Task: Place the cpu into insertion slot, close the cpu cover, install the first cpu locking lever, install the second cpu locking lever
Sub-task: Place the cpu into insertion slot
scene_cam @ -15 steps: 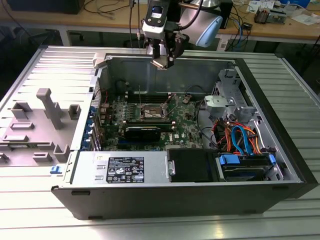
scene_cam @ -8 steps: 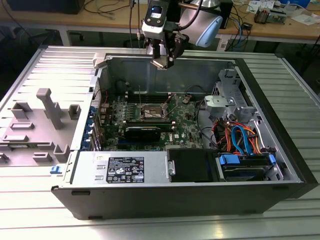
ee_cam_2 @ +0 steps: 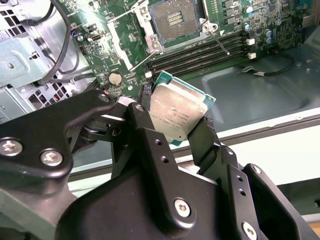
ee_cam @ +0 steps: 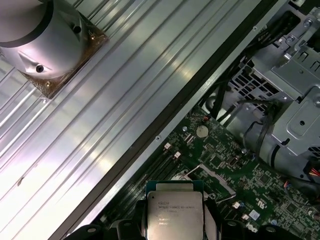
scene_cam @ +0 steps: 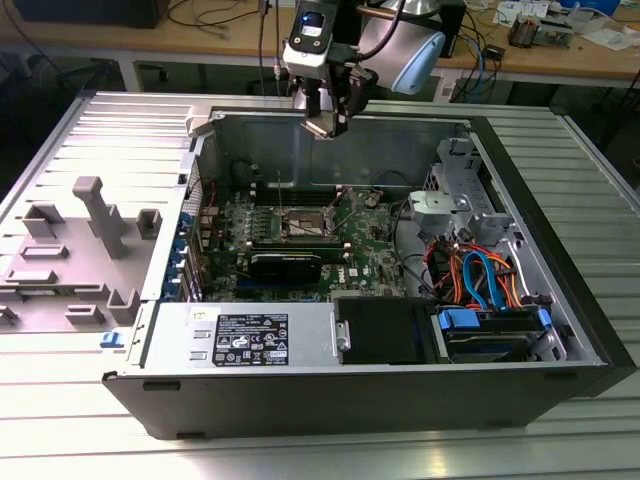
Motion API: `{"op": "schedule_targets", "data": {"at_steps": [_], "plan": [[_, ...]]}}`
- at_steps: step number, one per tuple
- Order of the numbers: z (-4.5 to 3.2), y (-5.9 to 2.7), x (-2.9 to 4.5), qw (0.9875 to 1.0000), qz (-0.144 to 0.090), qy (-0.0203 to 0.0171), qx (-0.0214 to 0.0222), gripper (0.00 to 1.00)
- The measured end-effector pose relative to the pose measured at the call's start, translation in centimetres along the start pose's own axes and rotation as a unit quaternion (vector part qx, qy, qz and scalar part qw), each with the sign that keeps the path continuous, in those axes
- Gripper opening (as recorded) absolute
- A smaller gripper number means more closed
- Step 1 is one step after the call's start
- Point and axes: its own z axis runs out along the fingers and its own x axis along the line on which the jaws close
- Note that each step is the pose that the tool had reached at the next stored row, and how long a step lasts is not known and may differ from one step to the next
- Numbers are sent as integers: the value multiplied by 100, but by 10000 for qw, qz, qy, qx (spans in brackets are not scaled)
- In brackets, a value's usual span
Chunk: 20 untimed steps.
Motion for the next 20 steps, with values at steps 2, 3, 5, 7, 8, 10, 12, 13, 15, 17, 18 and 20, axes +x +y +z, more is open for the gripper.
{"op": "schedule_targets", "data": {"at_steps": [2, 3, 5, 7, 8, 10, 12, 13, 15, 17, 18, 20], "plan": [[2, -1, 0, 10000, 61, -6, -1, 55], [3, -1, 0, 10000, 89, -8, -1, 55], [7, -2, 0, 9998, 180, -16, -3, 55], [8, -3, -1, 9998, 199, -18, -3, 55], [8, -3, -1, 9998, 199, -18, -3, 55], [8, -3, -2, 9998, 199, -18, -4, 55], [8, -3, -2, 9998, 199, -18, -3, 55], [8, -3, -2, 9998, 199, -18, -4, 55], [8, -4, -2, 9998, 199, -18, -4, 55], [8, -4, -2, 9998, 199, -18, -4, 55], [8, -4, -2, 9998, 199, -18, -4, 55], [10, -4, -3, 9996, 264, -24, -4, 55]]}}
